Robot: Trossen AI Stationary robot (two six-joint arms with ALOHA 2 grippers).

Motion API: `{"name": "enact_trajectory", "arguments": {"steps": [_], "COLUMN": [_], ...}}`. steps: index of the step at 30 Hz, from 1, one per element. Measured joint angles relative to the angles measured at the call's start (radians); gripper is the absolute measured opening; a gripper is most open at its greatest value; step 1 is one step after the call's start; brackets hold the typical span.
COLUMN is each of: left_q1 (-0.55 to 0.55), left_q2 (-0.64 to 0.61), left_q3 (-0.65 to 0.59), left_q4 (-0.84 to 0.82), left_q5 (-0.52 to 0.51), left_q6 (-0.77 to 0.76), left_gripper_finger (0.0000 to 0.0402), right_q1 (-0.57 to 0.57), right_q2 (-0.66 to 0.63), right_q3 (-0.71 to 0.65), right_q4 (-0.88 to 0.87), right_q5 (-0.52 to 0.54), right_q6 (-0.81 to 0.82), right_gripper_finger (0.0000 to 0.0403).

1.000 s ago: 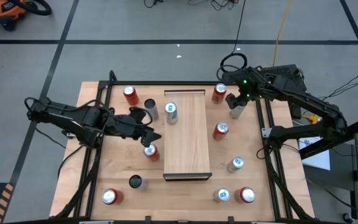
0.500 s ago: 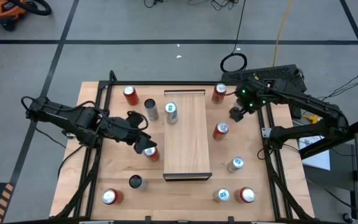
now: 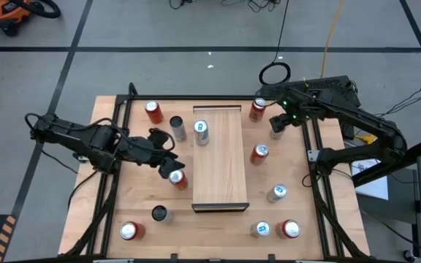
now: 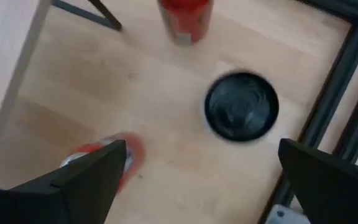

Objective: Place canned beverage on shelf
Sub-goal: Put the top right white and yellow soda can on the shelf

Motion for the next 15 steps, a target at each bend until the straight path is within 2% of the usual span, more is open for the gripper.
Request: {"name": "enact_trajectory", "arguments": {"steps": [6, 15], "left_q1": [0.000, -0.001], "left_q2": [0.000, 0.000], "left_q3": [-0.001, -0.001], "left_q4": [0.000, 0.000], "left_q5": [0.000, -0.001], "left_q6": [0.017, -0.001], "left_gripper_finger": [0.0297, 0.0297], "right_q1": [-0.056, -0.139], "right_q2": [0.085, 0.243], "right_q3": [0.012, 0.136], "right_q4": [0.175, 0.014], "right_q5": [-0.086, -0.081], "right_q6": [-0.120, -0.214], "right_gripper_finger": [0.0400, 0.0400]}}
